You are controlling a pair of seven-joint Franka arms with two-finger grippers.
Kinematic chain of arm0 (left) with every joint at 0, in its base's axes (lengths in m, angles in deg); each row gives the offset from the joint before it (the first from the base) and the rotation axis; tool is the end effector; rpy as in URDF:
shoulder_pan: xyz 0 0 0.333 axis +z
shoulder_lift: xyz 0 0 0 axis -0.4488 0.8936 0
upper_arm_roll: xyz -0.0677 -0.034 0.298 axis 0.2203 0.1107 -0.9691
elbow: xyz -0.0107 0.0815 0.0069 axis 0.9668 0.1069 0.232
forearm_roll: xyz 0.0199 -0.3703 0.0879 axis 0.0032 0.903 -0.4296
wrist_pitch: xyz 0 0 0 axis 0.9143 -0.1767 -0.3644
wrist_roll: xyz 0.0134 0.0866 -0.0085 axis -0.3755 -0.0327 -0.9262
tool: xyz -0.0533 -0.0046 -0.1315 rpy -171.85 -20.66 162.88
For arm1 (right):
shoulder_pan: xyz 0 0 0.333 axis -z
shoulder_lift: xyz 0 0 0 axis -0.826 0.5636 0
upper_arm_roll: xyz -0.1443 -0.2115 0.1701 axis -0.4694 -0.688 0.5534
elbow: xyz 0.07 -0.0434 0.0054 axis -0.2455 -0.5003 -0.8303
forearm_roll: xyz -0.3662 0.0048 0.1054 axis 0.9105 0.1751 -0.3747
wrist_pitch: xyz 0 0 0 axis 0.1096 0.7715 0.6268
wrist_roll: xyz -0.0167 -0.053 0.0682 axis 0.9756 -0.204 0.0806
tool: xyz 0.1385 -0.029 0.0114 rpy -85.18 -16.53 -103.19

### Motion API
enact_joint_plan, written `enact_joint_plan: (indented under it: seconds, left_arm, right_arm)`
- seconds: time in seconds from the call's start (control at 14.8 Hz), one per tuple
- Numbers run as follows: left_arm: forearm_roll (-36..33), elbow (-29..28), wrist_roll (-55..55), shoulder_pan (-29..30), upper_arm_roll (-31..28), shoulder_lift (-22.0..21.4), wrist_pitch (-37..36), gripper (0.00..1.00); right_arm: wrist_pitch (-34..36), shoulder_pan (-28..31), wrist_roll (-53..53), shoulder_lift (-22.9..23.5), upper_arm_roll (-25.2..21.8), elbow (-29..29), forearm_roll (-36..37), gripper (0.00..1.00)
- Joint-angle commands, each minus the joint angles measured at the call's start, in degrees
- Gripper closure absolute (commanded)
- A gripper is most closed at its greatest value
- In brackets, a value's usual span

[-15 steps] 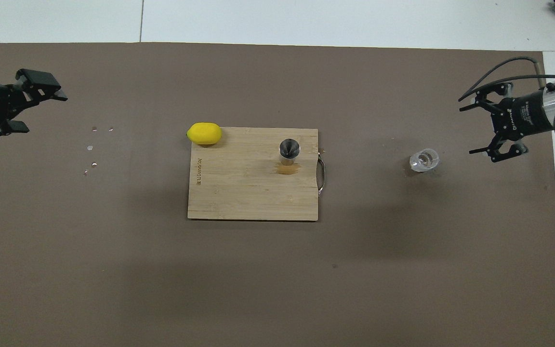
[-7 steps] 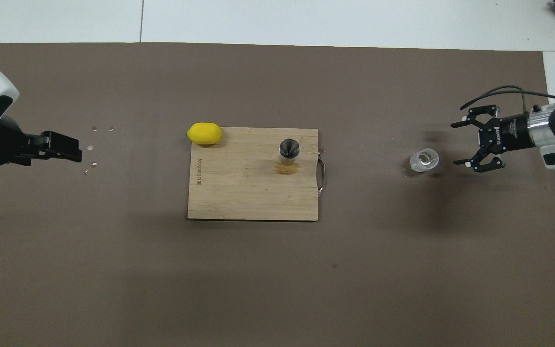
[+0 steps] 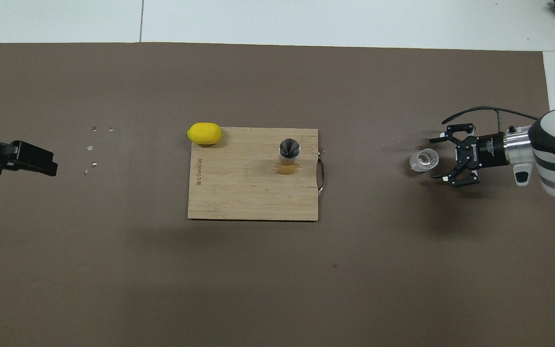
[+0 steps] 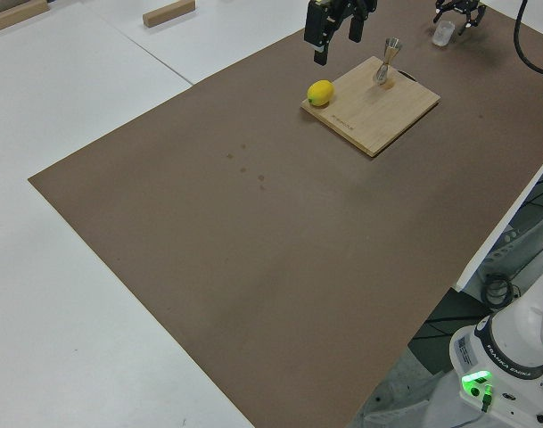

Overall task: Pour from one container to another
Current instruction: 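Lower the right gripper around the clear glass cup and close it, then lift the glass cup and carry it over the dark cup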

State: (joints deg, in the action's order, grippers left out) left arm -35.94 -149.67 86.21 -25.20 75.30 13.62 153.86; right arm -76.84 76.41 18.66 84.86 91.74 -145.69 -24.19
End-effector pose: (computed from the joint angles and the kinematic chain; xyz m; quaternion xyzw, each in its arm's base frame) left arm 0.5258 -0.0407 0.5743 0.9976 -0.0500 -0.0417 0.0229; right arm 0.5956 -0.0827 0.2318 -0.6304 0.6703 0.2814 0.2720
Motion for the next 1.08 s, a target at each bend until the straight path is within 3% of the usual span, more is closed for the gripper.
enact_joint_plan:
  seconds: [0.0, 0.34, 0.47, 0.61, 0.68, 1.01]
  left_arm:
    - [-1.3, 2.1, 1.1, 1.2, 1.7, 1.1, -2.2, 0.00]
    - [-0.8, 3.4, 1.0, -2.3, -1.7, 1.6, -5.1, 0.00]
    - [-1.3, 3.9, 0.9, -1.7, -1.4, 1.3, -4.7, 0.00]
    - [-1.3, 3.4, 1.0, -1.2, -0.9, 0.8, -4.6, 0.00]
    - [-1.3, 2.9, 1.1, -1.1, -0.9, 0.7, -3.9, 0.00]
    - [-1.2, -0.3, 0.6, -1.0, -0.9, -0.9, -2.2, 0.00]
  right_arm:
    - [-3.7, 0.0, -3.1, -2.8, 0.5, -5.7, -3.5, 0.00]
    - [-4.1, -0.1, -3.8, -3.0, 0.5, -6.0, -5.3, 0.04]
    - [-4.0, -0.2, -4.5, -3.0, 0.7, -5.7, -5.2, 0.32]
    - [-4.0, -0.2, -4.4, -2.9, 0.7, -5.4, -5.3, 0.90]
    - [-4.0, -0.2, -4.4, -2.9, 0.7, -5.4, -5.3, 0.96]
    - [-4.1, -0.5, 0.7, -4.7, 1.1, -4.8, -5.2, 1.00]
